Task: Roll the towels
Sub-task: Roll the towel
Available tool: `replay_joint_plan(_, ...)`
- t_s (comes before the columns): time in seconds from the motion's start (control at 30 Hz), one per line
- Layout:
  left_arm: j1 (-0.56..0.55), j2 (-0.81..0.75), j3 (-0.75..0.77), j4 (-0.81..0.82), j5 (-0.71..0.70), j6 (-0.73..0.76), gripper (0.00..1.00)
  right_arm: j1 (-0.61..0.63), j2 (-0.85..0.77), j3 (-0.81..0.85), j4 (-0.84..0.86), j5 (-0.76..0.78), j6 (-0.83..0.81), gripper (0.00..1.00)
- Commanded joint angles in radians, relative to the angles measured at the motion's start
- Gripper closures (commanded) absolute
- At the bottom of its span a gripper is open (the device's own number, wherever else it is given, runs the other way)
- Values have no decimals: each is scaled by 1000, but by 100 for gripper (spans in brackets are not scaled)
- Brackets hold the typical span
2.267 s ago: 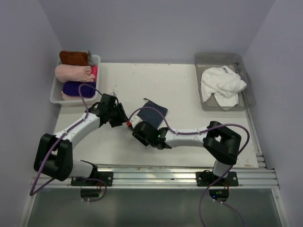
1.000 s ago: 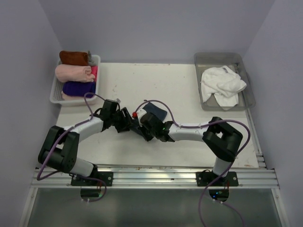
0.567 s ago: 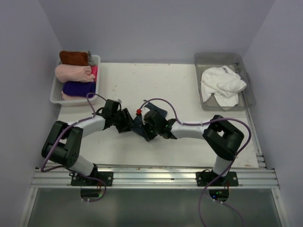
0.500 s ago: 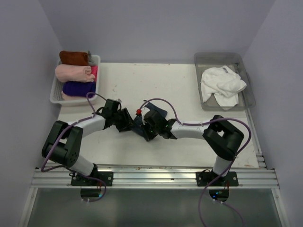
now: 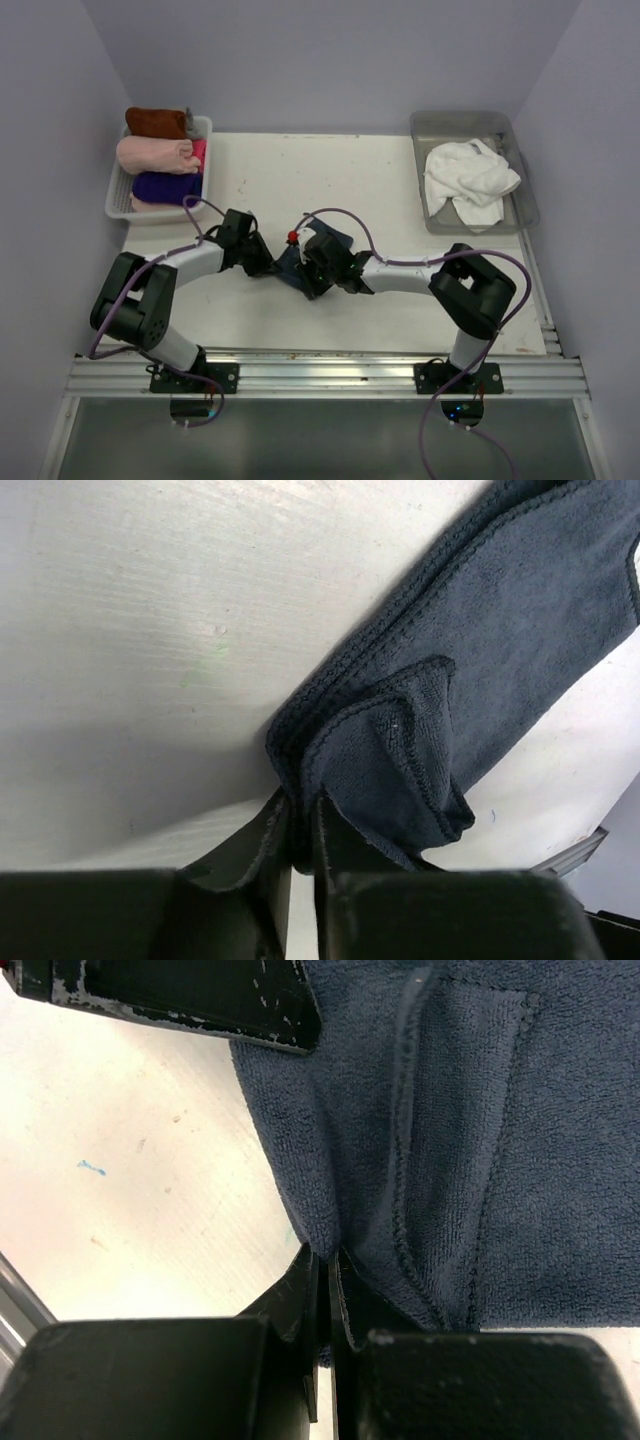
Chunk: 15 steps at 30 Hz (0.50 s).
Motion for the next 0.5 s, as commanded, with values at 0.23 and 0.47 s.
replay_joint_plan(0.23, -1, -172, 48, -109, -124, -19, 43, -66, -72, 26, 3, -181, 102, 100)
replay_joint_plan(0.47, -1, -197, 39, -83, -85, -21, 61, -150, -29, 14, 73, -369, 225, 100)
